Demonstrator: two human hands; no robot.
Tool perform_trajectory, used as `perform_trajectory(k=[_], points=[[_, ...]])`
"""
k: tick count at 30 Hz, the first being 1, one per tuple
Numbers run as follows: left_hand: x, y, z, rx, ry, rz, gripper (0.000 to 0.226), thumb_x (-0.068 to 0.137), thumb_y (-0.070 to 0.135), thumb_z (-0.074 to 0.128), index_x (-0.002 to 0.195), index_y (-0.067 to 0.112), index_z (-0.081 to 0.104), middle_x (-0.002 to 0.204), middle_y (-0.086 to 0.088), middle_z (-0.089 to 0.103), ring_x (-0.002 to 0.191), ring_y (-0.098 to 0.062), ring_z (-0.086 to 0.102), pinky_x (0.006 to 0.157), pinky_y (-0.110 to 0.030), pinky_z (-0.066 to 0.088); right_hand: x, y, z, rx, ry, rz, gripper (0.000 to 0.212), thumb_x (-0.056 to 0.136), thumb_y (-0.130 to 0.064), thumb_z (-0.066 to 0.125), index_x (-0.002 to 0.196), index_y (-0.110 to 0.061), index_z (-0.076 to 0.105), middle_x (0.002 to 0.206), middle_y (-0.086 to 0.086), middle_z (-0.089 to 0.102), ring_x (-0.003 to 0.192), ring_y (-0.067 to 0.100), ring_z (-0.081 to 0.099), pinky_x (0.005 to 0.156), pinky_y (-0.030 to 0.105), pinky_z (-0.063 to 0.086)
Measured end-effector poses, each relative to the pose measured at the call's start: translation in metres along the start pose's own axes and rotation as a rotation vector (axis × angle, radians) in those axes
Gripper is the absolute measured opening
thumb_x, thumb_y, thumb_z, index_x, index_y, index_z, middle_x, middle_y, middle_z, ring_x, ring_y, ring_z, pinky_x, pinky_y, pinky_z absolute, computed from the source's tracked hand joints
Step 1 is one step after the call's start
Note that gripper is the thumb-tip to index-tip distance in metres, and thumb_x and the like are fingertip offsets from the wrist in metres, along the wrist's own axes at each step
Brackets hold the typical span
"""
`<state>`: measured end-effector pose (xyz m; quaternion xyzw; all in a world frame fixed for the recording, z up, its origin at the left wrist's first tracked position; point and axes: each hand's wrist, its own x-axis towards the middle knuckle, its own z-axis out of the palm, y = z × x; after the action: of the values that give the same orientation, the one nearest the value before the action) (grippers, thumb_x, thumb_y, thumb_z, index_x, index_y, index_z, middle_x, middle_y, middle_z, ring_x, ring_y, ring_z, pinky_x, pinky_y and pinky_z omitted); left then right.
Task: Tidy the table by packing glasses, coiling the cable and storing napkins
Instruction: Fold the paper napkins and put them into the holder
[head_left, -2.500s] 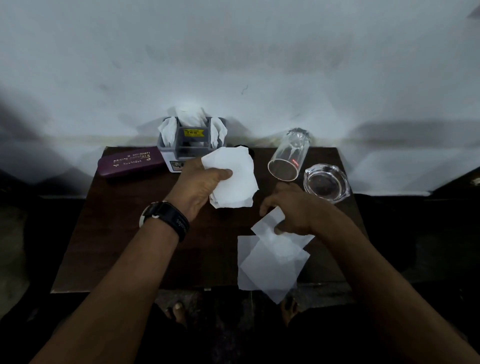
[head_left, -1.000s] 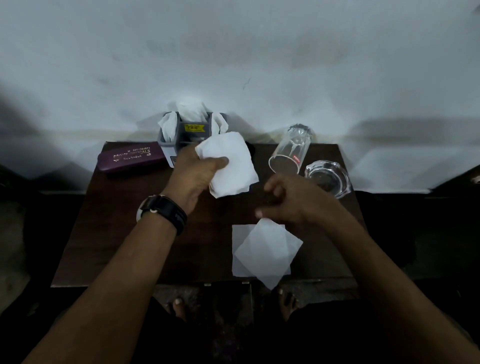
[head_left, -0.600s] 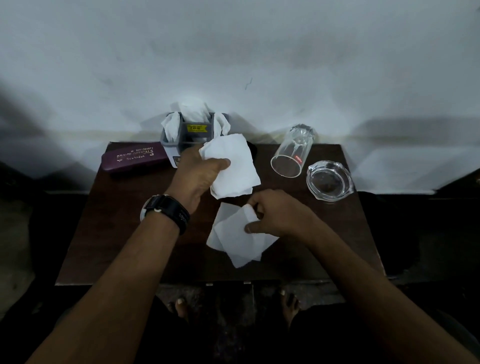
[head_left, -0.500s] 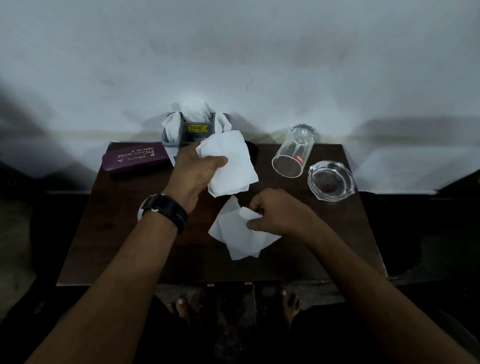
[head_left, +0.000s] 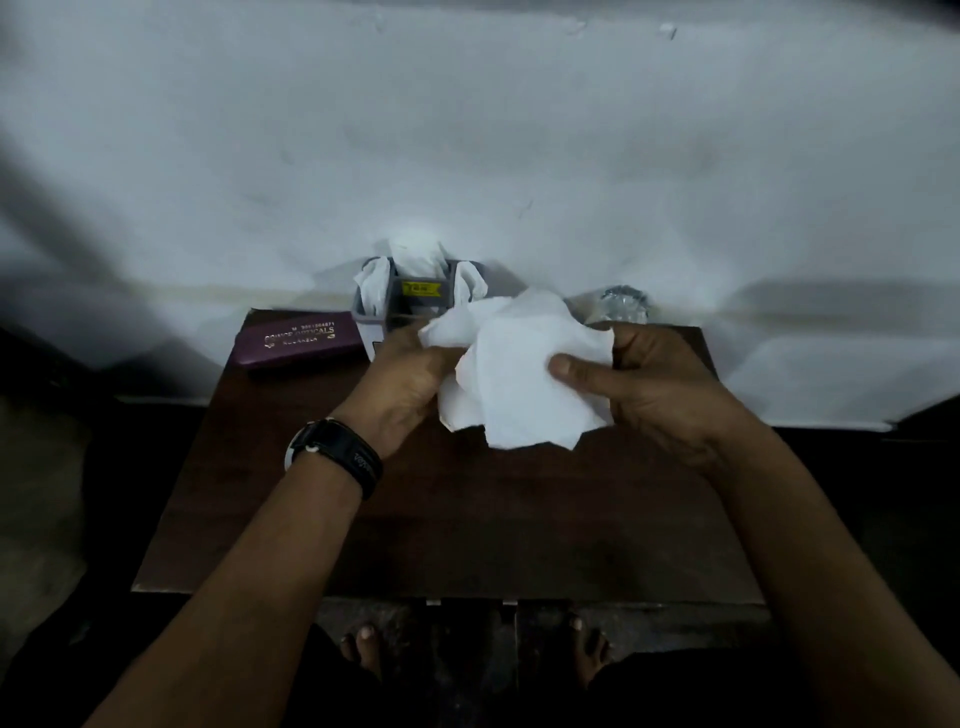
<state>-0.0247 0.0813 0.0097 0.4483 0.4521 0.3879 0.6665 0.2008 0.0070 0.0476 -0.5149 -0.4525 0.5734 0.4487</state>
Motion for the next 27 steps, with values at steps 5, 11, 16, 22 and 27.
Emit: perform_trajectory(k=[5, 11, 16, 22, 27], points=[[-0.004, -0.001, 0.006, 0.033, -0.201, -0.078, 0.027, 0.074, 0.008, 0.070, 0.098, 0.017, 0.080, 0.108, -0.010, 0.079, 0.102, -0.026, 0.075, 0.081, -0.043, 0.062, 0.018, 0.008, -0.001, -0.299, 0.069, -0.059, 0.027, 0.083, -0.012, 0.084, 0.110, -0.016, 0.078, 0.099, -0.004, 0.081, 0.091, 0.010, 0.077, 0.075, 0.022, 0.061], [-0.007, 0.001, -0.002, 0.159, -0.297, -0.186, 0.025, 0.082, 0.007, 0.070, 0.097, 0.024, 0.080, 0.108, -0.006, 0.080, 0.096, -0.022, 0.077, 0.073, -0.043, 0.064, 0.024, 0.009, -0.006, -0.614, -0.003, -0.023, 0.032, 0.080, -0.017, 0.087, 0.109, -0.025, 0.076, 0.097, -0.007, 0.080, 0.089, 0.006, 0.076, 0.081, 0.033, 0.063], [-0.009, 0.008, 0.001, 0.102, -0.303, -0.276, 0.024, 0.096, 0.020, 0.059, 0.115, 0.023, 0.074, 0.114, -0.007, 0.078, 0.099, -0.026, 0.076, 0.071, -0.043, 0.063, 0.023, 0.007, -0.003, -0.672, 0.002, -0.023, 0.034, 0.080, -0.020, 0.086, 0.111, -0.024, 0.074, 0.098, -0.010, 0.078, 0.090, 0.004, 0.074, 0.085, 0.039, 0.062], [-0.011, 0.011, 0.006, 0.106, -0.291, -0.276, 0.039, 0.099, 0.045, 0.059, 0.128, 0.021, 0.067, 0.125, -0.006, 0.074, 0.115, -0.030, 0.071, 0.093, -0.059, 0.057, 0.023, 0.006, -0.004, -0.679, 0.046, -0.039, 0.034, 0.079, -0.026, 0.086, 0.111, -0.028, 0.075, 0.097, -0.013, 0.078, 0.087, -0.001, 0.073, 0.082, 0.033, 0.061], [-0.007, 0.006, 0.003, 0.050, -0.176, -0.232, 0.024, 0.101, 0.018, 0.060, 0.123, 0.015, 0.069, 0.121, -0.007, 0.076, 0.112, -0.025, 0.073, 0.087, -0.049, 0.062, 0.025, 0.009, -0.006, -0.628, 0.147, -0.037, 0.022, 0.084, -0.023, 0.082, 0.105, -0.023, 0.075, 0.093, -0.011, 0.077, 0.080, -0.003, 0.072, 0.070, 0.019, 0.057]])
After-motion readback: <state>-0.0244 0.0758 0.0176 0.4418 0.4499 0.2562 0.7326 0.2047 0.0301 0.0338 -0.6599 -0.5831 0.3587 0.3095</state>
